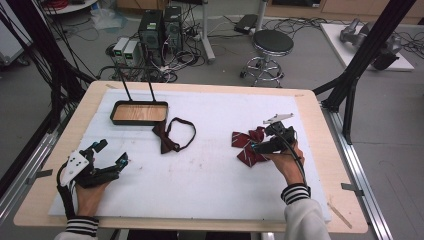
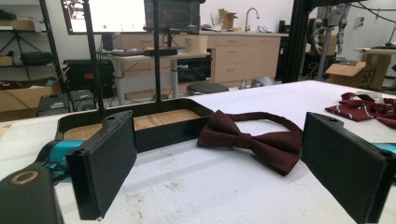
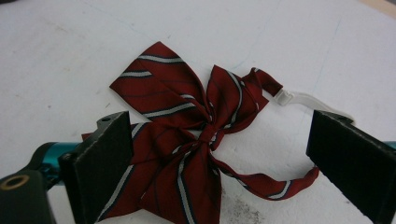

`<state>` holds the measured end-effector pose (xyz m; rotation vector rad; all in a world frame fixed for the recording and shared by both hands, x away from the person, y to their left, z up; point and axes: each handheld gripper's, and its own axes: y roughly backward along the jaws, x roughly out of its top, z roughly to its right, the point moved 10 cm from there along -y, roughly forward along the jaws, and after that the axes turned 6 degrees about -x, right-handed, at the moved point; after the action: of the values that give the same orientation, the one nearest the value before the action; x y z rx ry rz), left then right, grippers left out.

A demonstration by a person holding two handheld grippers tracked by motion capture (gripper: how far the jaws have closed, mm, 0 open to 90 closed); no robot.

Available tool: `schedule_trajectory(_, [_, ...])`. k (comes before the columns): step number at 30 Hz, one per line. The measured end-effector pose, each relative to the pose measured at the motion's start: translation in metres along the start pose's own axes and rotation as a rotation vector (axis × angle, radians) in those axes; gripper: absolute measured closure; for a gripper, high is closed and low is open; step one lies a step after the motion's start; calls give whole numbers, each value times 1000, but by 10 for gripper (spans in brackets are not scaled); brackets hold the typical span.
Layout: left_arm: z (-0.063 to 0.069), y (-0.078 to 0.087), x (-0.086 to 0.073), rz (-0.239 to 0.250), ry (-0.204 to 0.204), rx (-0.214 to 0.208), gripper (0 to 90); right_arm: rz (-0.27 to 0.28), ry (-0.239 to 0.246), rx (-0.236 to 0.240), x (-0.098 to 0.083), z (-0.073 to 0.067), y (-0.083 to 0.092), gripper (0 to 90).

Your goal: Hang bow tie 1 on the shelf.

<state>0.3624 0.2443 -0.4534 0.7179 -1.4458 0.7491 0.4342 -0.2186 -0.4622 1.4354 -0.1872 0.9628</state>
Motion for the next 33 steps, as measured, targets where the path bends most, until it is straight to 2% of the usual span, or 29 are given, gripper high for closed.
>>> schedule_trajectory(2, [0, 0, 0, 0, 0, -1, 113, -12, -1, -1, -1, 0, -2, 70])
schedule_trajectory(5, [0, 0, 0, 1, -2, 1, 113, -61, 13, 2, -4, 0, -8, 155])
schedule_trajectory(8, [0, 0, 0, 1, -1, 1, 113, -107, 35, 0, -8, -1, -15, 160])
schedule_trajectory(12, [0, 0, 0, 1, -1, 1, 113, -141, 23, -3, -10, 0, -18, 169])
schedule_trajectory(14, [0, 0, 0, 0, -4, -1, 113, -173, 26, 27, -14, -3, -21, 203])
schedule_trajectory(15, [0, 0, 0, -2, -6, -2, 113, -188, 27, 27, -15, -3, -21, 203])
schedule_trajectory(21, [0, 0, 0, 0, -4, -1, 113, -221, 26, 3, -19, -2, -26, 226])
schedule_trajectory(25, [0, 0, 0, 0, -3, -2, 113, -227, 26, 6, -20, -2, -28, 243])
schedule_trajectory(27, [0, 0, 0, -2, -6, -3, 113, -236, 12, 3, -21, -1, -29, 249])
schedule_trajectory(31, [0, 0, 0, -1, -7, -2, 113, -252, -15, 35, -23, -2, -31, 306])
schedule_trajectory(33, [0, 0, 0, -3, -6, -3, 113, -256, -14, 38, -23, -2, -31, 316])
